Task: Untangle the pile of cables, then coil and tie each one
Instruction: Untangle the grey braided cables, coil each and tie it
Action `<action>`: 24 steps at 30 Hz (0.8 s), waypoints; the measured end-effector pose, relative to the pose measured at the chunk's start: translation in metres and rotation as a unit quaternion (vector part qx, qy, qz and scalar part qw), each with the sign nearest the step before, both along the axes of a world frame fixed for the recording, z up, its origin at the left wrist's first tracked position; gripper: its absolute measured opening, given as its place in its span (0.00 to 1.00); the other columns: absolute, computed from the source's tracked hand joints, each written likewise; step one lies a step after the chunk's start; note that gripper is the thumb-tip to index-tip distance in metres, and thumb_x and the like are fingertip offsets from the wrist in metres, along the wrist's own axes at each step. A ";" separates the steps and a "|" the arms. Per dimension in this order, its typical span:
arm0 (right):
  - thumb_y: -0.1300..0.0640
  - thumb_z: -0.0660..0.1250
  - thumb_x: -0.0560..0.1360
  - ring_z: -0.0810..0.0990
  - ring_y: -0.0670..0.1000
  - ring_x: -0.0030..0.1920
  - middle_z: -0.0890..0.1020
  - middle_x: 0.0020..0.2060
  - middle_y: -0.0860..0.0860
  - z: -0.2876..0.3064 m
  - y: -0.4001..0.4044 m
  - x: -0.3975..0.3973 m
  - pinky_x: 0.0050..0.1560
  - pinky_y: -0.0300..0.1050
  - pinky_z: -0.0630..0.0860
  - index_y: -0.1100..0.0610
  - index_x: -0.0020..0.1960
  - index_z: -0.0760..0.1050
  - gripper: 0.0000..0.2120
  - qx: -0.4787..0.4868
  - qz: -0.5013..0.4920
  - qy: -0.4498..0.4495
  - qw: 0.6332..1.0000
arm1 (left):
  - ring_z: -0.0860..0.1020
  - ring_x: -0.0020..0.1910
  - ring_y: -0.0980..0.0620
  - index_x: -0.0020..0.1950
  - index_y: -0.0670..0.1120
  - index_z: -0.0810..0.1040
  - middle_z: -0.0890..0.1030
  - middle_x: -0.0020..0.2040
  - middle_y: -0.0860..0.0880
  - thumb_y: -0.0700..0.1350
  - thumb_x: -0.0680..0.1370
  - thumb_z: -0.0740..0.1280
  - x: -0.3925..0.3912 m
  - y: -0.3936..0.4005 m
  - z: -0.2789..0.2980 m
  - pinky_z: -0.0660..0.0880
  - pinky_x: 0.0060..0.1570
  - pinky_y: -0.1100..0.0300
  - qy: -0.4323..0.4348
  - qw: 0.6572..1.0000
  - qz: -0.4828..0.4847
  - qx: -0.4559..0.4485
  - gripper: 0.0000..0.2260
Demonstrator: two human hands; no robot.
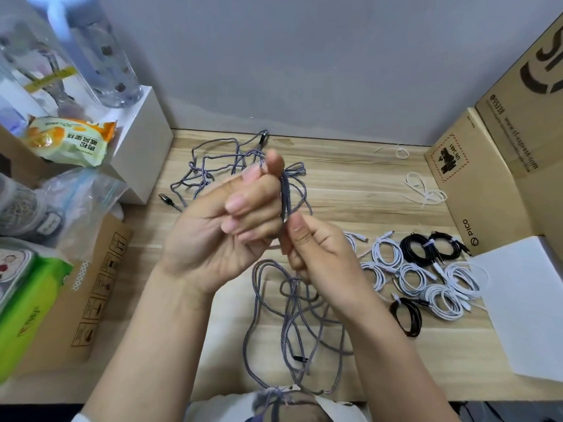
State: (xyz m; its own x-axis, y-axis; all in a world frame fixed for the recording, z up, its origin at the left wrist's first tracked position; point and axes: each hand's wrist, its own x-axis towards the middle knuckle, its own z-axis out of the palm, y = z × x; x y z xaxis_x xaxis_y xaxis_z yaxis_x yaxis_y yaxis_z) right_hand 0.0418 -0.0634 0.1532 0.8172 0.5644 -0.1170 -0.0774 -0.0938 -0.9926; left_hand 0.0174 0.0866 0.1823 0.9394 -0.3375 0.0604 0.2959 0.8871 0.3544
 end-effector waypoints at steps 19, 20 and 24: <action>0.51 0.68 0.73 0.80 0.39 0.39 0.84 0.36 0.47 0.011 -0.015 -0.009 0.43 0.42 0.73 0.56 0.32 0.77 0.13 -0.106 0.047 -0.043 0.992 | 0.81 0.33 0.52 0.66 0.46 0.69 0.84 0.36 0.48 0.43 0.80 0.60 0.005 -0.008 -0.021 0.74 0.36 0.66 -0.048 0.779 0.080 0.620 0.14; 0.50 0.67 0.71 0.79 0.39 0.37 0.83 0.35 0.47 0.012 -0.014 -0.010 0.42 0.42 0.73 0.57 0.33 0.78 0.13 -0.089 0.049 -0.035 0.994 | 0.78 0.28 0.51 0.65 0.44 0.71 0.81 0.31 0.49 0.43 0.80 0.59 0.004 -0.008 -0.021 0.72 0.31 0.66 -0.044 0.775 0.063 0.627 0.14; 0.60 0.69 0.74 0.66 0.40 0.19 0.71 0.19 0.44 0.025 -0.020 -0.008 0.23 0.28 0.61 0.62 0.34 0.77 0.10 0.015 0.054 0.092 0.994 | 0.66 0.22 0.54 0.41 0.48 0.78 0.71 0.22 0.52 0.51 0.79 0.61 0.000 -0.007 -0.018 0.62 0.23 0.66 -0.076 0.765 0.019 0.639 0.11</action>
